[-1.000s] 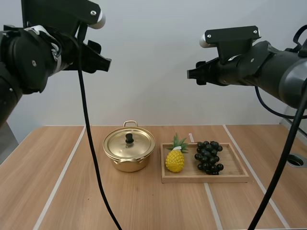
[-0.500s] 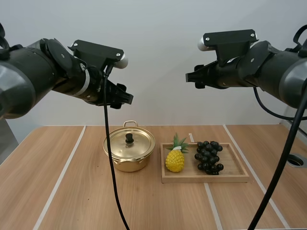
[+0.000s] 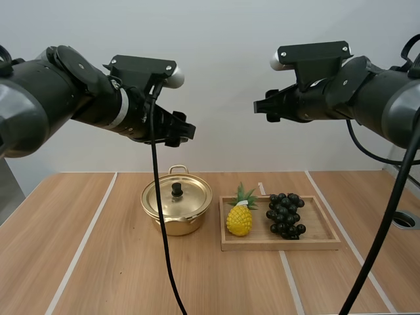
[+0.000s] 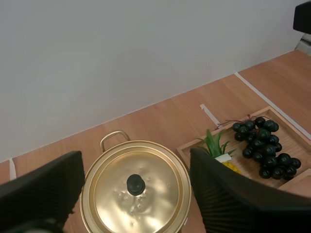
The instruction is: Open the pot, put the pineapple inside, and close it
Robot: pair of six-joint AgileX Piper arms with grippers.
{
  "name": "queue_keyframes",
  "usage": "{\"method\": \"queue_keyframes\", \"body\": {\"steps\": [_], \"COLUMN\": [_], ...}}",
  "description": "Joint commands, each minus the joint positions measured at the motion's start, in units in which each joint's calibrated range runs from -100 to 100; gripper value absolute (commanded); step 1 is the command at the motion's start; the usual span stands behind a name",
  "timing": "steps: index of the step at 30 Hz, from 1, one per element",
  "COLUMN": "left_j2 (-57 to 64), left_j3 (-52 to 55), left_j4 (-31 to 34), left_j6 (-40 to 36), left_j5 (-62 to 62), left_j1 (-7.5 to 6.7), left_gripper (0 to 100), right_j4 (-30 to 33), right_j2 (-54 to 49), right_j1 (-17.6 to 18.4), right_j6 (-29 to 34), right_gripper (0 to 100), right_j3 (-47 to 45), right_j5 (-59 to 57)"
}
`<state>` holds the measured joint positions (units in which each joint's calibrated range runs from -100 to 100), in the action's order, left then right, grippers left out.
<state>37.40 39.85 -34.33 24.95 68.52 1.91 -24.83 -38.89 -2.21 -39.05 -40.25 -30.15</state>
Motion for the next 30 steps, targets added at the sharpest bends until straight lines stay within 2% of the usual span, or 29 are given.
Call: {"method": "queue_keyframes", "body": {"steps": [1,7,14,20,30], "left_j2": [-1.6,-7.3,-12.4,-15.0,-15.3], "left_j3": [-0.6,-0.6,-0.6,-0.6,-0.6], "left_j4": [-1.4,0.0,1.8,2.8,3.3], "left_j6": [0.5,0.5,0.4,0.5,3.5], "left_j5": [2.0,8.0,8.0,6.3,-3.5], "left_j1": [0.04,0.04,0.04,0.04,-0.17], "left_gripper": [100,100,100,100,100], "right_j4": [-0.6,-0.6,-0.5,-0.5,-0.5], "right_j2": [-0.4,-0.4,-0.4,-0.4,-0.4], "right_j1": [-0.2,-0.2,-0.2,-0.2,-0.2], "right_j6": [-0.3,-0.3,-0.3,-0.3,-0.3], "right_gripper": [100,100,100,100,100], "right_j3": [0.5,0.5,0.5,0.5,0.5], "right_j5": [0.5,0.5,0.5,0.5,0.5]}}
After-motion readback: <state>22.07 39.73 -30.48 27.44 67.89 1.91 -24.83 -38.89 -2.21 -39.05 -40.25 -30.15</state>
